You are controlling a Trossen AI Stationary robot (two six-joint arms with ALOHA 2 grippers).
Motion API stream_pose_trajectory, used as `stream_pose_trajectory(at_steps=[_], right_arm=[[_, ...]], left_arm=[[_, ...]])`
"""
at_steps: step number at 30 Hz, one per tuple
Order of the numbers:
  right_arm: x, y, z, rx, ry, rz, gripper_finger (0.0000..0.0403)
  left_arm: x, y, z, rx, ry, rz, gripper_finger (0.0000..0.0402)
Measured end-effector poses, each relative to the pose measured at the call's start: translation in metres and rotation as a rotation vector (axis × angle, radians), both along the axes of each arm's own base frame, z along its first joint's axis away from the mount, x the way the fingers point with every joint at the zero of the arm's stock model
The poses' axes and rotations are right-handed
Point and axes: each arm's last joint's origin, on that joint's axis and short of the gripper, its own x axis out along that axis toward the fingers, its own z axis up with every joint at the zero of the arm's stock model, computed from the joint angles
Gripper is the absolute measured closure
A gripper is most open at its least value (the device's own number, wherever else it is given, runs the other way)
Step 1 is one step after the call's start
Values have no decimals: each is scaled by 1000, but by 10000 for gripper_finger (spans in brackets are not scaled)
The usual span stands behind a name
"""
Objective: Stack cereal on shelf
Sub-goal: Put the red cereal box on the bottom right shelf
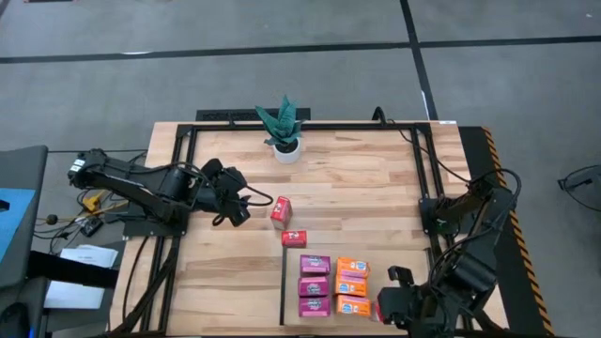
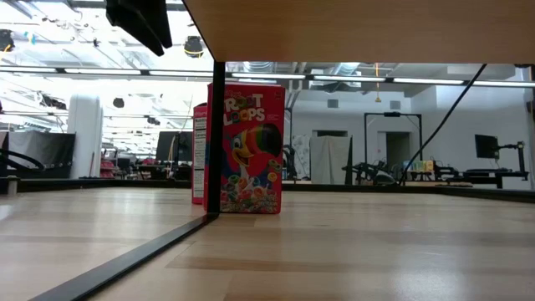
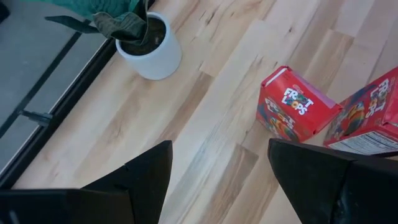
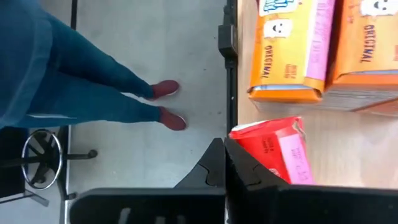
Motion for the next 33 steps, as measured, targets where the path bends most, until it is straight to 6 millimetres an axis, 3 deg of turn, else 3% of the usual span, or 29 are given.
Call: stream_pose_trajectory(at_steps=[24, 33], right_arm=[[2, -6, -2, -43, 8, -23, 395], [-1, -11, 29, -43, -126, 61, 394]], left_arm=[[0, 0, 0, -20, -17, 24, 146], [1, -1, 1, -49, -50, 40, 146]])
